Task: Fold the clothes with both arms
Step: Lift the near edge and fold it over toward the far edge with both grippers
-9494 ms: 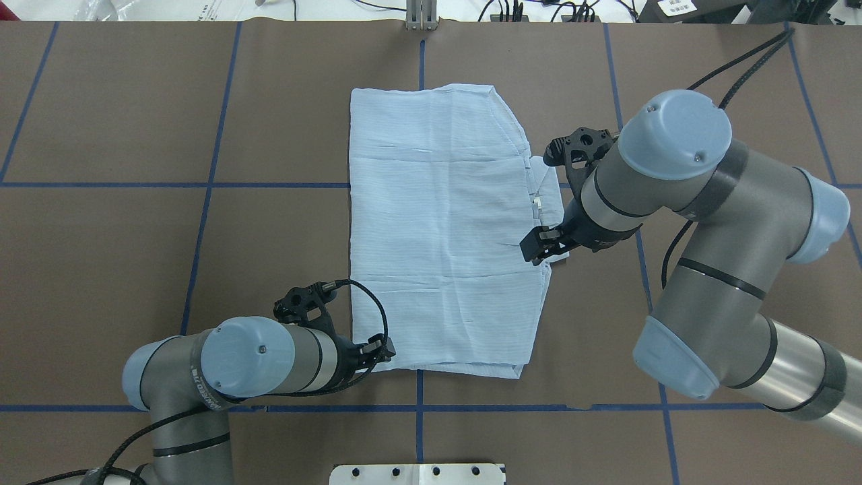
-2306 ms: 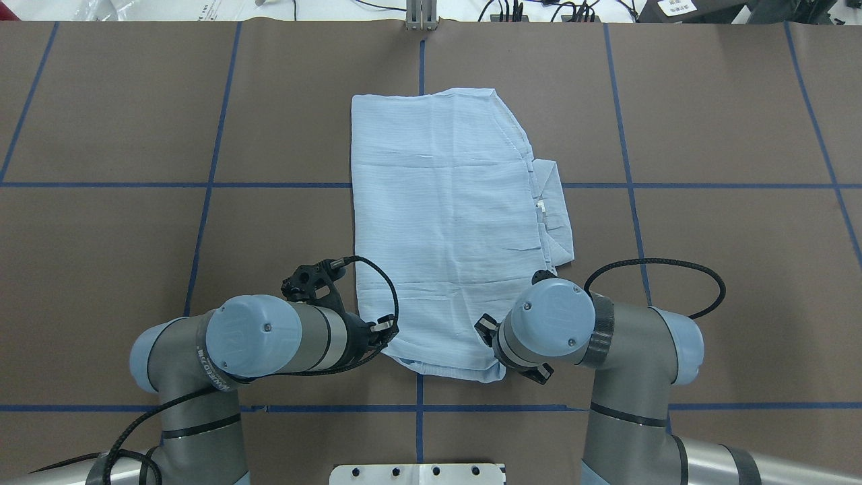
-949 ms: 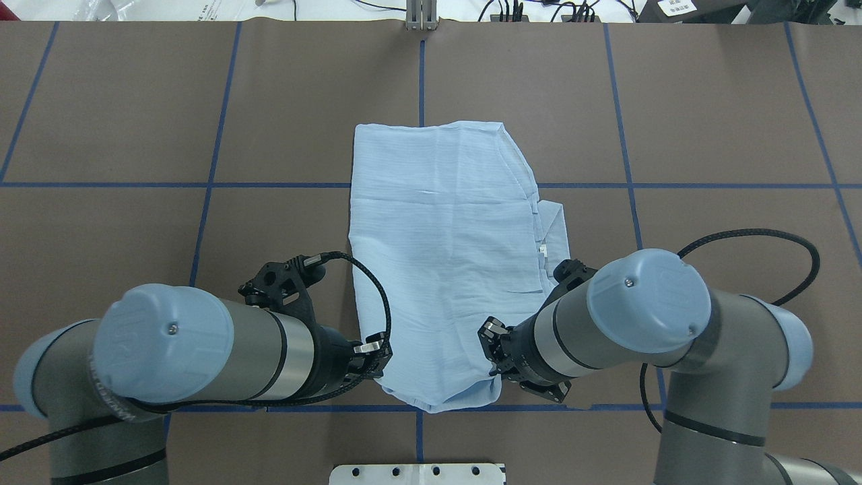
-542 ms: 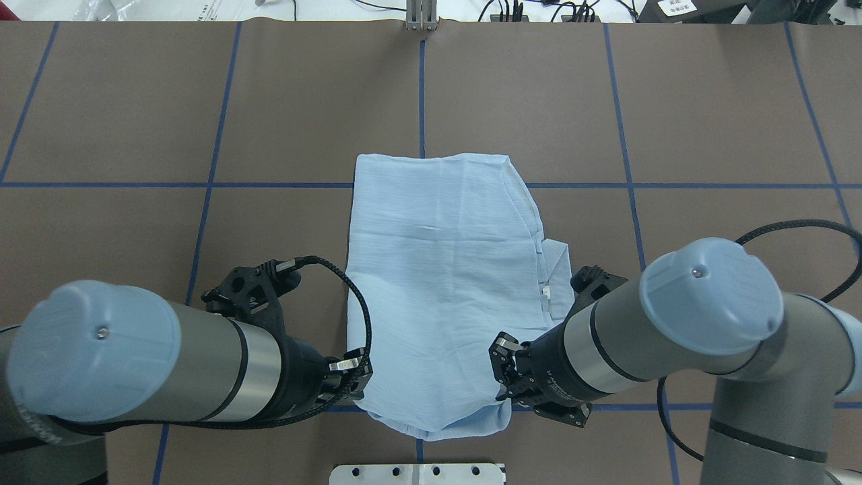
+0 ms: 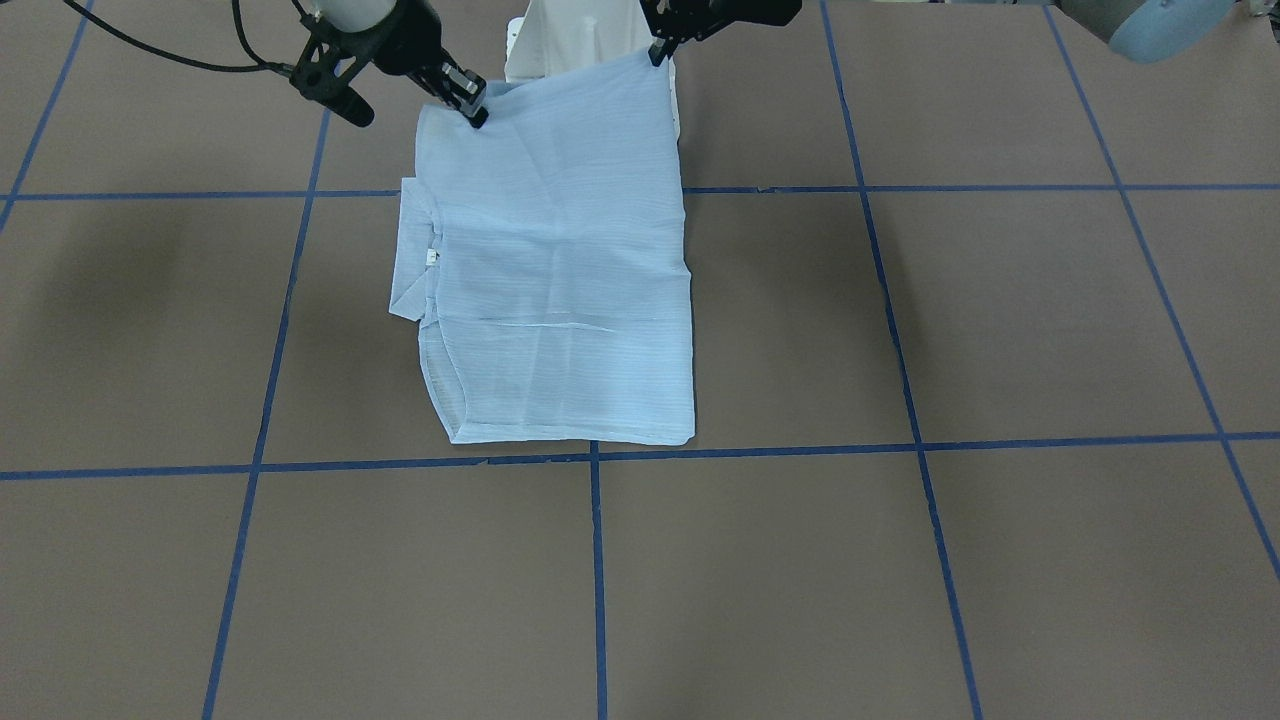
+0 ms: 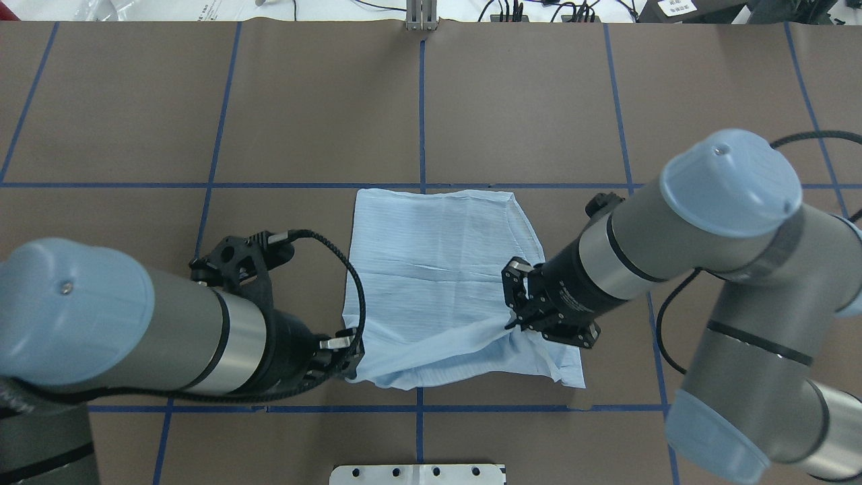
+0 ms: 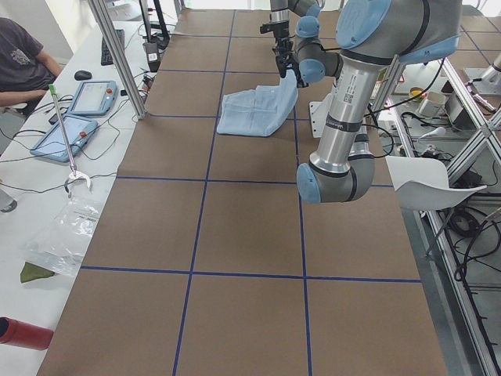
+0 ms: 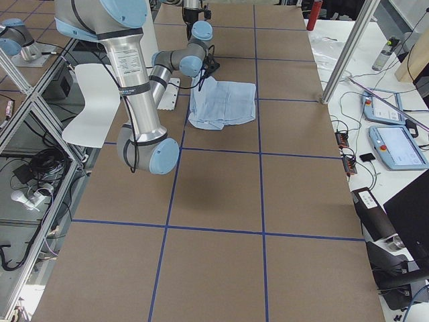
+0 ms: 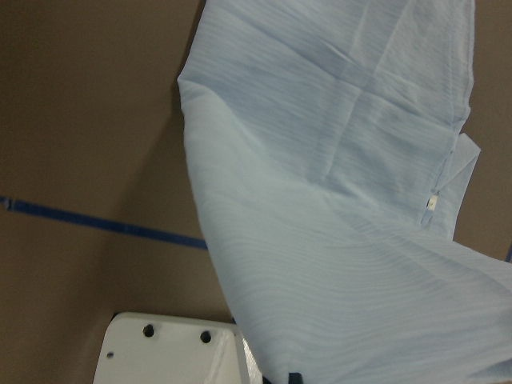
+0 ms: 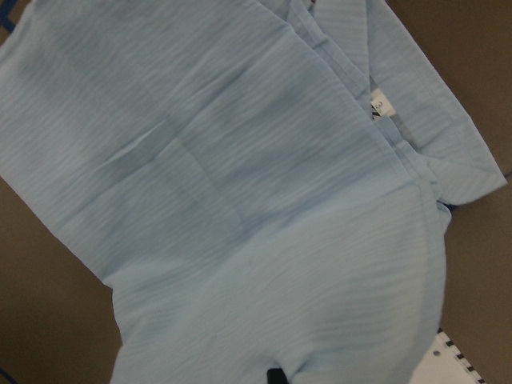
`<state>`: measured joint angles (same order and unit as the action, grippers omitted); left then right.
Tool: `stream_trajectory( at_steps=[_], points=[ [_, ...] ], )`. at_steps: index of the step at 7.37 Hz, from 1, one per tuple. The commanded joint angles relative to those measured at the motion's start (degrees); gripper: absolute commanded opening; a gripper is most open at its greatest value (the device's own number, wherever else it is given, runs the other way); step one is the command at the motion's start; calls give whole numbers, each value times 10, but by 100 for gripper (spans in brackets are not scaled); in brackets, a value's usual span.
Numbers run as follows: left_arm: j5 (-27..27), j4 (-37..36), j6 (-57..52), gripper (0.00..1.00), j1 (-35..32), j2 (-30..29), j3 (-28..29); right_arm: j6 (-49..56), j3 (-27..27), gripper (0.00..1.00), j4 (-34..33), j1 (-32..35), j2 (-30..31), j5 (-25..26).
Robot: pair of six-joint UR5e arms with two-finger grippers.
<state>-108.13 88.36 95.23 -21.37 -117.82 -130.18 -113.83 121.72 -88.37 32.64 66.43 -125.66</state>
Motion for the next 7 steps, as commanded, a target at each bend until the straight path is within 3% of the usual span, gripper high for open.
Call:
stream_trajectory(
  at_steps=[1, 2, 4, 5, 7],
  points=[
    [-2, 137, -21, 0, -53, -2, 126, 69, -92, 0, 2, 40, -39, 4],
    [-2, 186, -21, 0, -74, -2, 178, 78, -112, 0, 3, 50, -42, 6],
    [-1, 294, -44, 0, -107, -3, 294, 108, -223, 0, 8, 50, -116, 52],
    [-2, 311, -45, 0, -124, -4, 309, 121, -298, 0, 18, 50, -159, 58],
    [-2, 316, -53, 0, -133, -28, 338, 127, -366, 0, 92, 55, -166, 59]
  ],
)
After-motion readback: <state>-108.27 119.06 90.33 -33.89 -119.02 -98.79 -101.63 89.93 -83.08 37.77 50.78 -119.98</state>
